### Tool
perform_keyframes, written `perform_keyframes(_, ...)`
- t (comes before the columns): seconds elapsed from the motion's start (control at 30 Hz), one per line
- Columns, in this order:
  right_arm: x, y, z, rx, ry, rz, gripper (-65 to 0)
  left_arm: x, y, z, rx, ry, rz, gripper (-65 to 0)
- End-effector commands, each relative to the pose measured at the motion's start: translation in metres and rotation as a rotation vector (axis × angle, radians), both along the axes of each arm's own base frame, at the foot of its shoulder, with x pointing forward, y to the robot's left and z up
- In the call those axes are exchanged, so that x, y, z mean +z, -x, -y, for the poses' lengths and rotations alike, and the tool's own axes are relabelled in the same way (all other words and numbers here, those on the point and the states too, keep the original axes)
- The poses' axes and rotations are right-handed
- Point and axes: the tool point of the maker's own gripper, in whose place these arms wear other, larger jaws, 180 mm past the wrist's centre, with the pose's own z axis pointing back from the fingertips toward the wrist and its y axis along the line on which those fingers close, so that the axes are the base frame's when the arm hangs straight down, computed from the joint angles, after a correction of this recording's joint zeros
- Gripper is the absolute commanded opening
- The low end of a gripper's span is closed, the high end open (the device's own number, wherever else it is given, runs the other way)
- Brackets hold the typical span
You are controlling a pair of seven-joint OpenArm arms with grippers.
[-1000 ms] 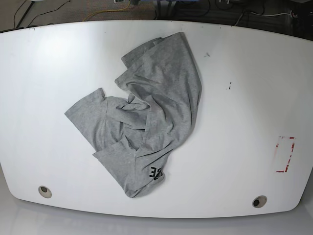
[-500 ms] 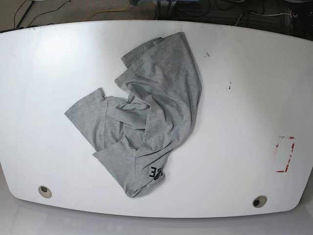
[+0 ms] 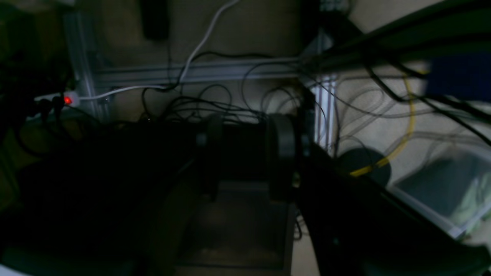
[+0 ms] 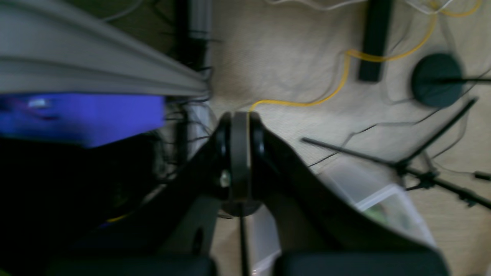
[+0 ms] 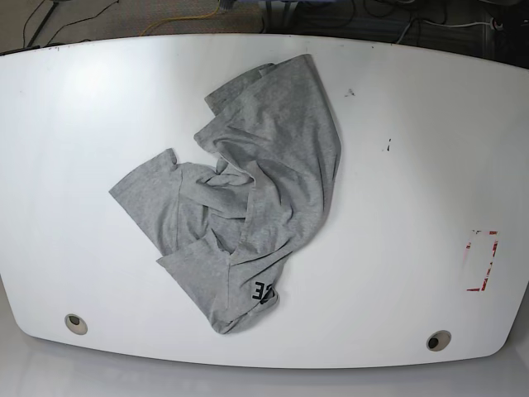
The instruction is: Layout the t-shirt on the table in an organized manner, then fold the t-shirt properly
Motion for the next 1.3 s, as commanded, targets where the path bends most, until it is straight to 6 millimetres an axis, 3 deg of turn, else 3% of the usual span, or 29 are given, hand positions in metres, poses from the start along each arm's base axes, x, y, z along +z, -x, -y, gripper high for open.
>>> perform_keyframes(0.0, 0.013, 0.006, 0.004, -0.018, -0.002, 0.014, -64.5, 0.018, 0.007, -0.001, -0.014, -0.008, 0.017, -47.2)
perform_keyframes(0.6, 0.084, -0.008, 0.009, -0.066, -0.010, 0.114, -64.5, 0.092, -0.003, 0.011, -0.020, 0.025, 0.113, -47.2)
perform_keyframes(0.9, 0.110, -0.034, 0.008, -0.060, -0.009, 0.198, -64.5, 0.127, -0.032, 0.021, -0.052, 0.037, 0.209, -47.2)
perform_keyframes(1.27, 0.126, -0.058, 0.009, -0.057, -0.005, 0.277, -64.5, 0.152, -0.063, 0.028, -0.071, 0.045, 0.308, -46.9)
